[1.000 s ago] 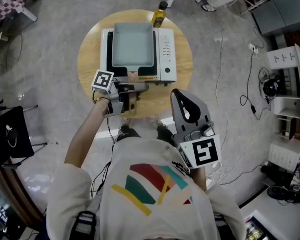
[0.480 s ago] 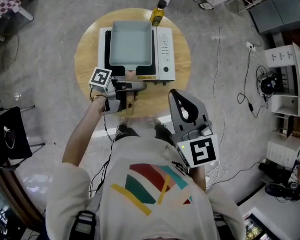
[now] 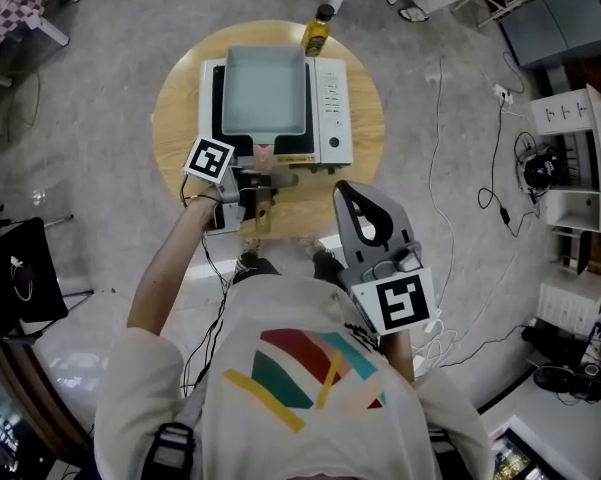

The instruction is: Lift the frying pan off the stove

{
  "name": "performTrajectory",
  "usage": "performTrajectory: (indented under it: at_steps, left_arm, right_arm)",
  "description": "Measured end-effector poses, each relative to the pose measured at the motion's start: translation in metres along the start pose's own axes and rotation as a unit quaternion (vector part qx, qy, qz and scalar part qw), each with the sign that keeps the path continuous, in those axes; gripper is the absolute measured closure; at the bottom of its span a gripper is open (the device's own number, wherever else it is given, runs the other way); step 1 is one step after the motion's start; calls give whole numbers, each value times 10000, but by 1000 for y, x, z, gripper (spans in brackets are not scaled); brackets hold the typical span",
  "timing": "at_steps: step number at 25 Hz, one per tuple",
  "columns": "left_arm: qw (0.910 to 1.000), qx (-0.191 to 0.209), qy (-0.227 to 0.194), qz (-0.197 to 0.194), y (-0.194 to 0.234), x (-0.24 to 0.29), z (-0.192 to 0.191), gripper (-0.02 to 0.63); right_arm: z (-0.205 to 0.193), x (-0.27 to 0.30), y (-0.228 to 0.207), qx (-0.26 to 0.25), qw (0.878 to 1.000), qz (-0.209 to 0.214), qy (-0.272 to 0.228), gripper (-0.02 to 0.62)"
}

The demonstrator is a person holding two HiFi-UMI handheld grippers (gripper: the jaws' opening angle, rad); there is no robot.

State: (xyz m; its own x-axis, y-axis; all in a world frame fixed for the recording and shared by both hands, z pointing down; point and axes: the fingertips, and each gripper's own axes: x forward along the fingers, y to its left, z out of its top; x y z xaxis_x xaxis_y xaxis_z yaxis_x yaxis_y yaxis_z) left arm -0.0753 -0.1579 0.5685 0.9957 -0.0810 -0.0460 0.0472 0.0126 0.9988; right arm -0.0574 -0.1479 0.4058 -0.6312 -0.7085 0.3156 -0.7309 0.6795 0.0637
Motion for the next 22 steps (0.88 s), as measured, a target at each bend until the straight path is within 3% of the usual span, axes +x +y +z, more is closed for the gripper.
performTrajectory:
  at_steps: [3, 9, 16, 22]
  left_arm:
    - [9996, -64, -107, -254, -1, -2, 3, 601]
    - [9998, 162, 81, 88, 2, -1, 0, 601]
    - [9994, 273, 137, 147, -6, 0, 0, 600]
    - [9982, 560, -101, 165, -18, -7, 8, 600]
  right_arm:
    - [-1, 1, 0, -15, 10000, 16, -1, 601]
    - [-4, 0, 0, -7, 10000, -23, 39, 601]
    - [-3, -6, -8, 42, 9999, -93, -81, 601]
    - [1, -1, -11, -42, 9997, -186, -168, 601]
